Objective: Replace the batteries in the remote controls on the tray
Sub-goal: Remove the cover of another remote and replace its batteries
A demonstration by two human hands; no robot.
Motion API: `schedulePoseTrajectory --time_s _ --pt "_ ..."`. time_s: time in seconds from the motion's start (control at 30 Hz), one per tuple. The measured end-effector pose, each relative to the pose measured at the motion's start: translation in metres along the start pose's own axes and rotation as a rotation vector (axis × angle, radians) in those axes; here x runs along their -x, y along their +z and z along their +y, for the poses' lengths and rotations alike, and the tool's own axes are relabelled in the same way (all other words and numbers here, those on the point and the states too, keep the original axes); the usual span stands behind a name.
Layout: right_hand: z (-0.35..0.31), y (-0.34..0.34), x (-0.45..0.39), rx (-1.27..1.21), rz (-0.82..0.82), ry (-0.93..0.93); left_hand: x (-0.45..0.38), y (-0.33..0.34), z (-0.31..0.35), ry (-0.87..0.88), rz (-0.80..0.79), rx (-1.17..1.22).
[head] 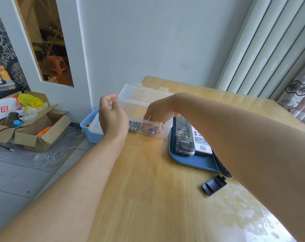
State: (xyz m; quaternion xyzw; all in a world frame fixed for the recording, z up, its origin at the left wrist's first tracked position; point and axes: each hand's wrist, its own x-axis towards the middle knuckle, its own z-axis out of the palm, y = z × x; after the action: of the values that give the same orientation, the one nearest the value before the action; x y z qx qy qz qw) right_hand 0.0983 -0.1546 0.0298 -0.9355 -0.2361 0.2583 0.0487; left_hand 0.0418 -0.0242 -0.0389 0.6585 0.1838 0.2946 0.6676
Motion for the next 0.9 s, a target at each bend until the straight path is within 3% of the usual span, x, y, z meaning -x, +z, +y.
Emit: schedulePoseTrajectory --time_s 0.57,0.73,0.9 --pt "0.008 0.002 -0.008 -0.009 0.071 0.03 -0.003 -0.004 0.004 -0.082 0.056 0.127" --pt "0.008 0.004 -0.015 0.217 0.145 0.058 -0.004 -0.004 0.004 -0.083 0.057 0.131" --pt "0.006 0.003 -0.013 0.216 0.127 0.071 -0.004 -0.004 0.004 -0.083 0.054 0.129"
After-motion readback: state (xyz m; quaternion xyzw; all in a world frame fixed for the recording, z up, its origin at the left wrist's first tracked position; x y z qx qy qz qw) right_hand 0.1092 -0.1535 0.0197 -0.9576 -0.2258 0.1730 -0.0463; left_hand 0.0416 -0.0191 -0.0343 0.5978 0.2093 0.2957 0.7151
